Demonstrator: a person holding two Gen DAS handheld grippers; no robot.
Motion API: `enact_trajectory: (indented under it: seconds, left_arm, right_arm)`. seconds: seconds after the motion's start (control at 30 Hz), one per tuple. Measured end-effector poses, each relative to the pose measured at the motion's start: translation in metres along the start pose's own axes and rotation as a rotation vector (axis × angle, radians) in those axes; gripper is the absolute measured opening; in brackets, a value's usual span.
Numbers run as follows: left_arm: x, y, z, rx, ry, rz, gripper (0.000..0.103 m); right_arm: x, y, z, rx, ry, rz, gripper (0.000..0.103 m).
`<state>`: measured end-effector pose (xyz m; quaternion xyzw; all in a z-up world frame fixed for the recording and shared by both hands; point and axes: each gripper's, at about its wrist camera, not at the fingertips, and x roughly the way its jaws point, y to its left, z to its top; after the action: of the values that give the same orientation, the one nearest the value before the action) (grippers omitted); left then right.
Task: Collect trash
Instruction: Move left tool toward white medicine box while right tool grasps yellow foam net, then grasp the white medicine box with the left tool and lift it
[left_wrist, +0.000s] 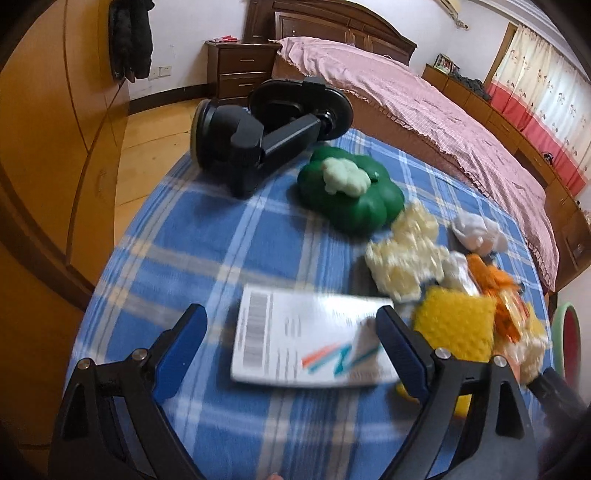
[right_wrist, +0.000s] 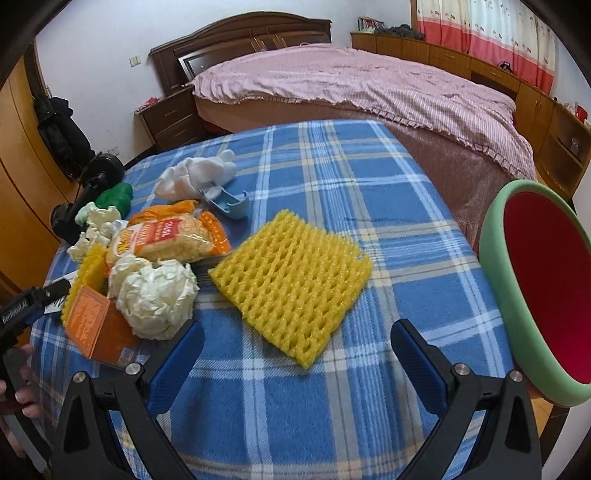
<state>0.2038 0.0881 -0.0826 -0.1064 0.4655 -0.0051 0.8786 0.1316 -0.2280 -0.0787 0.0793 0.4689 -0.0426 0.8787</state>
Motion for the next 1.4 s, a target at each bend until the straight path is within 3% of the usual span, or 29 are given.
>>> enact_trajectory:
  seconds: [0.13, 0.23, 0.33, 0.4, 0.5, 0.7, 1.13, 1.4]
  left_arm:
    - [0.011, 0.001, 0.018, 0.005, 0.010, 0.014, 0.092]
    - [0.015, 0.001, 0.023, 0.012, 0.019, 0.016, 0.092]
    - [0.014, 0.002, 0.018, 0.032, 0.016, 0.034, 0.092]
    - [0.013, 0.008, 0.014, 0.027, 0.018, 0.055, 0.092]
    - [0.012, 0.017, 0.013, 0.012, 0.009, 0.105, 0.086]
    - [0.008, 0.029, 0.009, -0.008, 0.017, 0.177, 0.081]
    - [-0.023, 0.044, -0.035, -0.047, 0.046, 0.229, 0.079]
    - [-0.047, 0.043, -0.070, -0.035, 0.070, 0.220, 0.079]
  right_arm:
    - [0.009, 0.001, 0.001, 0.015, 0.022, -0.002, 0.103]
    - [0.008, 0.005, -0.001, -0.006, 0.007, -0.028, 0.095]
    - [0.006, 0.006, -0.001, -0.023, -0.016, -0.041, 0.079]
    - [0.004, 0.006, -0.002, -0.037, -0.027, -0.050, 0.059]
    - [0.001, 0.002, -0.003, -0.038, -0.036, -0.052, 0.040]
    - [-0.009, -0.009, -0.009, -0.011, -0.045, -0.003, 0.013]
    - [-0.038, -0.017, -0.021, -0.018, -0.097, 0.060, 0.009]
    - [-0.052, -0.026, -0.031, -0.013, -0.111, 0.078, 0.008]
